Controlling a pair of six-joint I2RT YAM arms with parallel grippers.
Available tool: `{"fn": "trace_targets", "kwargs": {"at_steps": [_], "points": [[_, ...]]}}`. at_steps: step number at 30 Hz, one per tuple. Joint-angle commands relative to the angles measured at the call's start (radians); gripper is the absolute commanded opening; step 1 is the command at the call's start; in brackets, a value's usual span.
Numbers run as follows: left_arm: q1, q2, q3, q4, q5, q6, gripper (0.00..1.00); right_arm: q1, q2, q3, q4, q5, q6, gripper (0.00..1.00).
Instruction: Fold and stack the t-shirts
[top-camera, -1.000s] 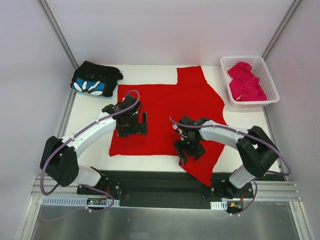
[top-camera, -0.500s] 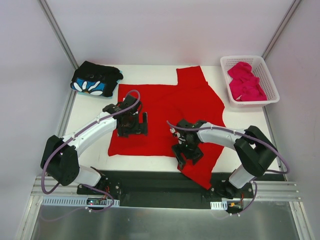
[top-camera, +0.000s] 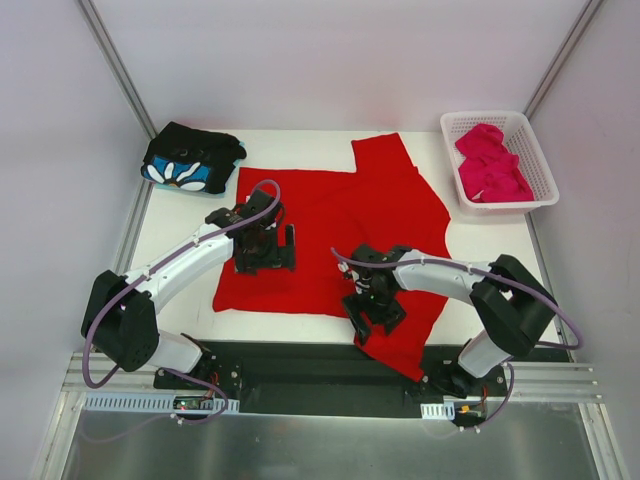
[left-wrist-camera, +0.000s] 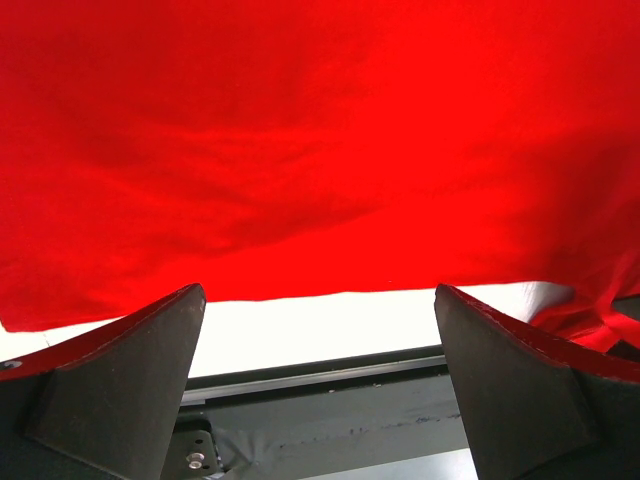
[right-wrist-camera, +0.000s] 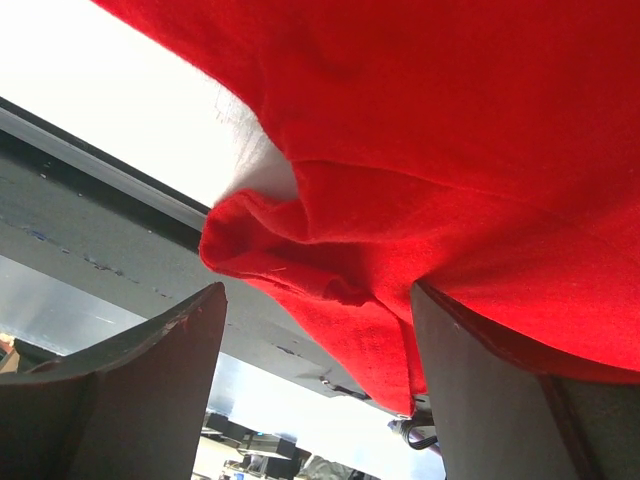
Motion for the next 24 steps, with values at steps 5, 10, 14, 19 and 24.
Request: {"fn": "trace_targets", "kwargs": {"at_steps": [5, 10, 14, 19, 24], "points": [[-0.008, -0.005, 0.025, -0.016, -0.004, -0.011, 0.99, 0.033, -0.045, 0.027, -0.045, 0.007, 0.023, 0.78], [-0.008, -0.003, 0.025, -0.016, -0.002, -0.011, 0.99, 0.048, -0.058, 0.035, -0.065, 0.015, 0.034, 0.78], [-0.007, -0.006, 0.022, -0.016, -0.001, -0.013, 0.99, 0.058, -0.061, 0.033, -0.061, 0.006, 0.038, 0.79], [-0.008, -0.009, 0.018, -0.016, -0.002, -0.013, 0.99, 0.065, -0.045, 0.024, -0.036, -0.008, 0.045, 0.79], [-0.007, -0.009, 0.018, -0.016, -0.004, -0.013, 0.99, 0.068, -0.024, 0.022, -0.024, -0.016, 0.043, 0.79]]}}
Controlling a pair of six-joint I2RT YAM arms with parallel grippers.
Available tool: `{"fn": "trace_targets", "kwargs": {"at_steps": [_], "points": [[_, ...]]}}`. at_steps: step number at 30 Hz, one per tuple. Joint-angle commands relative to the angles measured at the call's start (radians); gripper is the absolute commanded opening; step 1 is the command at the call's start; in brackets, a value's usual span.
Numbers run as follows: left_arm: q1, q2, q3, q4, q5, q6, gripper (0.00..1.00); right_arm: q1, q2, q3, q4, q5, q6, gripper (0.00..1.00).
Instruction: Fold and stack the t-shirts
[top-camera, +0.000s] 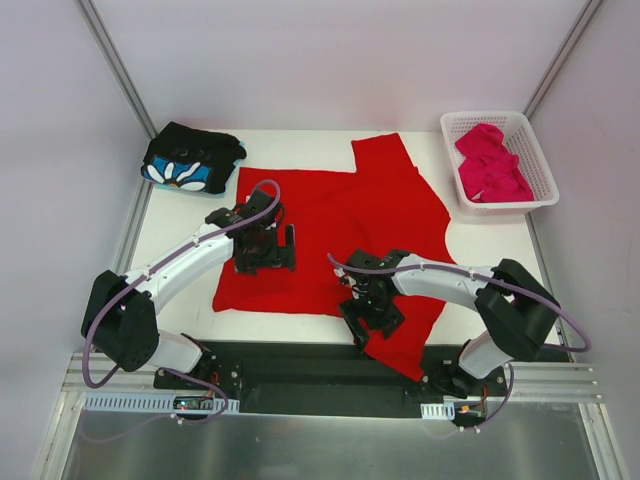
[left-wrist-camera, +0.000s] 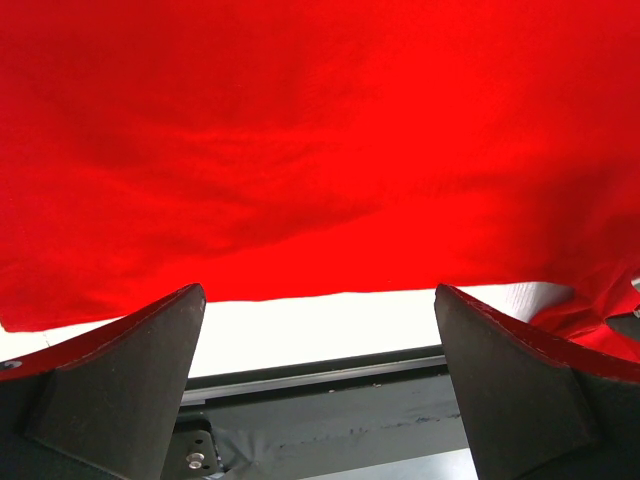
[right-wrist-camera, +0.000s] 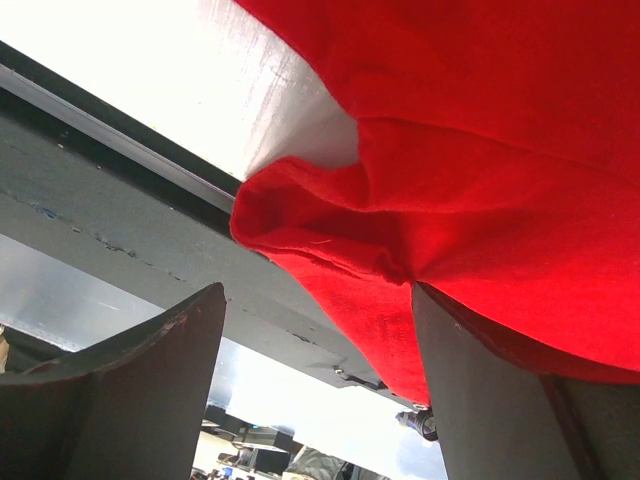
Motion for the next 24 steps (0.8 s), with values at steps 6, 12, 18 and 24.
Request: {"fn": "trace_targets", "kwargs": {"at_steps": [6, 12, 18, 24], "points": [[-0.008, -0.008, 0.016, -0.016, -0.002, -0.011, 0.99, 0.012, 0.020, 0.022, 0.018, -0.034, 0.017, 0.79], [-0.008, -0.010, 0.018, -0.017, -0.002, -0.011, 0.99, 0.023, 0.026, 0.025, 0.023, -0.046, 0.026, 0.79], [-0.007, -0.010, 0.018, -0.014, -0.001, -0.014, 0.99, 0.052, 0.019, 0.034, 0.018, -0.100, 0.055, 0.79], [-0.007, -0.019, 0.008, -0.011, -0.005, -0.017, 0.99, 0.136, 0.007, 0.052, 0.023, -0.195, 0.136, 0.79]]}}
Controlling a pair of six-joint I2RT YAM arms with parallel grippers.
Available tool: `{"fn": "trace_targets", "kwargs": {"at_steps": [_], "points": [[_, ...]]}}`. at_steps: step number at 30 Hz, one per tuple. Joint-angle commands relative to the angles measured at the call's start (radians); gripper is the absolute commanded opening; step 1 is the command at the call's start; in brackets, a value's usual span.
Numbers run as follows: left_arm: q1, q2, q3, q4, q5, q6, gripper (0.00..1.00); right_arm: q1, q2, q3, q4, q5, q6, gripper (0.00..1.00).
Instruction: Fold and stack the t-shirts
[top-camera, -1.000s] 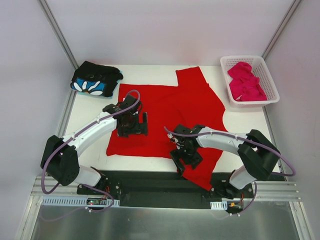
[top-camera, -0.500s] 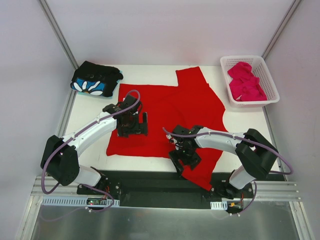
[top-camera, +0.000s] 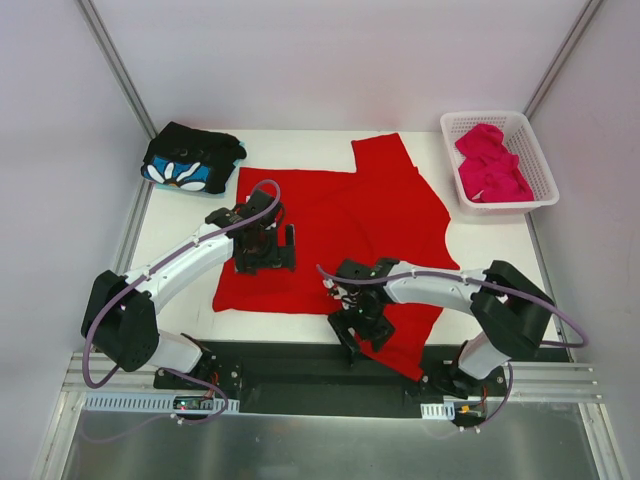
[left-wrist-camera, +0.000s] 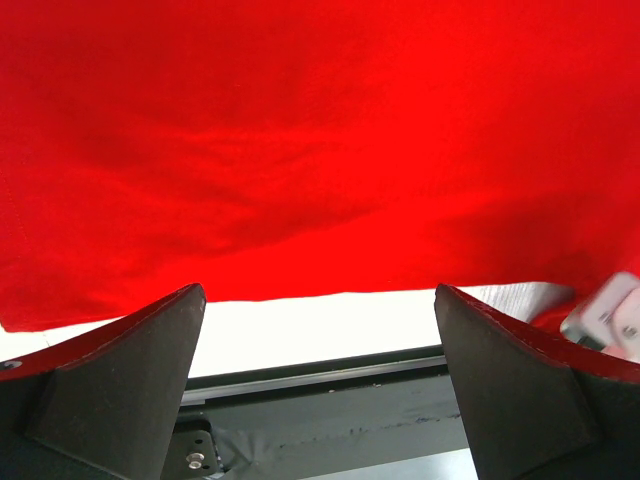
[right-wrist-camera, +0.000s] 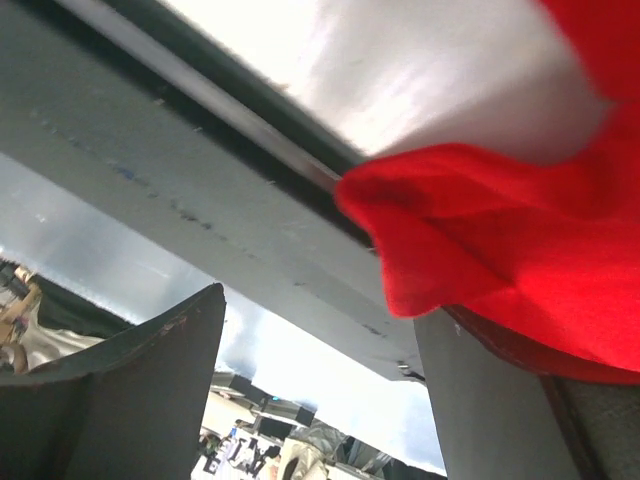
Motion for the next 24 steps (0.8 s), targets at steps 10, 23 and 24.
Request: {"fn": "trace_targets", "kwargs": {"at_steps": [10, 23, 24], "points": [[-0.007, -0.025, -0.033, 0.030, 0.001, -0.024, 0.99, 0.458, 0.015, 0.140, 0.103, -0.167, 0.395, 0.79], [-0.011, 0.274, 0.233, 0.289, 0.385, 0.179, 0.99, 0.267, -0.373, 0.311, -0.403, 0.342, 0.375, 0.80], [-0.017, 0.352, 0.327, 0.288, 0.422, 0.199, 0.99, 0.265, -0.396, 0.299, -0.429, 0.384, 0.391, 0.80]]}}
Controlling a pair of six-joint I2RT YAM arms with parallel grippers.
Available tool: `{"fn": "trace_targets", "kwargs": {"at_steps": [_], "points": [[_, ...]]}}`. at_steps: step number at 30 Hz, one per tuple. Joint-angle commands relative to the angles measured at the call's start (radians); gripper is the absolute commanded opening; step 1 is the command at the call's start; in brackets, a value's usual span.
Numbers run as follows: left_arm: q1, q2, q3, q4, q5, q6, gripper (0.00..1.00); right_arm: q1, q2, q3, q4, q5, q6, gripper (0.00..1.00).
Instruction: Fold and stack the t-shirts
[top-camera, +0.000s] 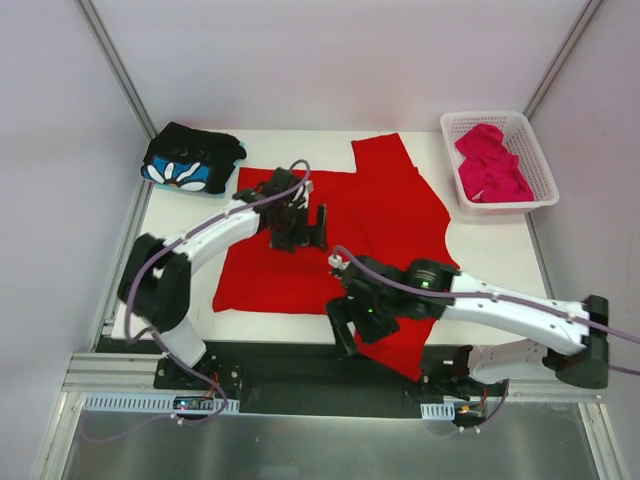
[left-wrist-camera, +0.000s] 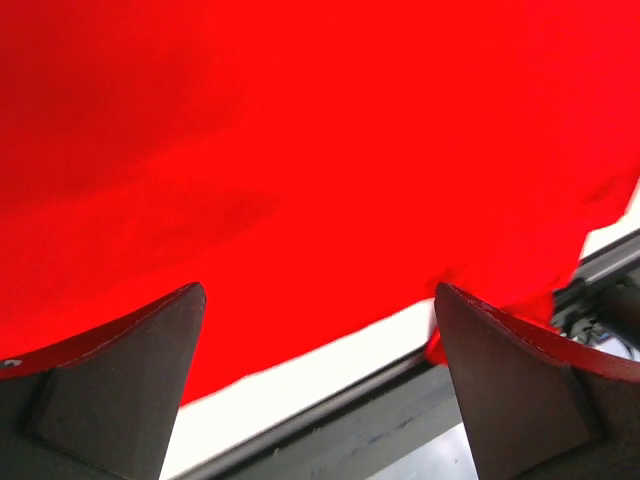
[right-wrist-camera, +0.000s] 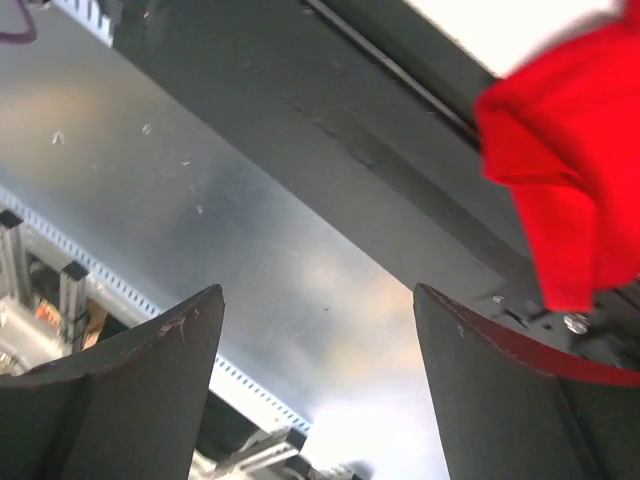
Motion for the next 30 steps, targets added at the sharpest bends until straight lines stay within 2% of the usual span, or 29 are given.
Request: {"fn": "trace_targets", "kwargs": {"at_steps": [1, 6, 15, 18, 20, 25, 30], "points": [[-0.023, 0.218, 0.261, 0.100, 0.206, 0.124, 0.99, -0.009, -0.162, -0.010, -0.239, 0.241, 0.060, 0.80], [-0.029, 0.443, 0.485, 0.072, 0.283, 0.138, 0.99, -0.026, -0.294, -0.145, -0.253, 0.296, 0.146, 0.81], [-0.037, 0.669, 0.734, 0.066, 0.488, 0.094, 0.99, -0.026, -0.394, -0.221, -0.261, 0.336, 0.220, 0.81], [-0.040, 0.718, 0.792, 0.076, 0.513, 0.083, 0.99, -0.028, -0.403, -0.234, -0.253, 0.333, 0.229, 0.81], [-0.042, 0.734, 0.811, 0.087, 0.493, 0.088, 0.99, -0.028, -0.401, -0.245, -0.247, 0.335, 0.234, 0.81], [-0.046, 0.721, 0.762, 0.081, 0.320, 0.118, 0.99, -0.029, -0.389, -0.250, -0.226, 0.332, 0.231, 0.82], [-0.040, 0.754, 0.716, 0.080, 0.289, 0.128, 0.99, -0.028, -0.366, -0.242, -0.206, 0.335, 0.223, 0.82]]}}
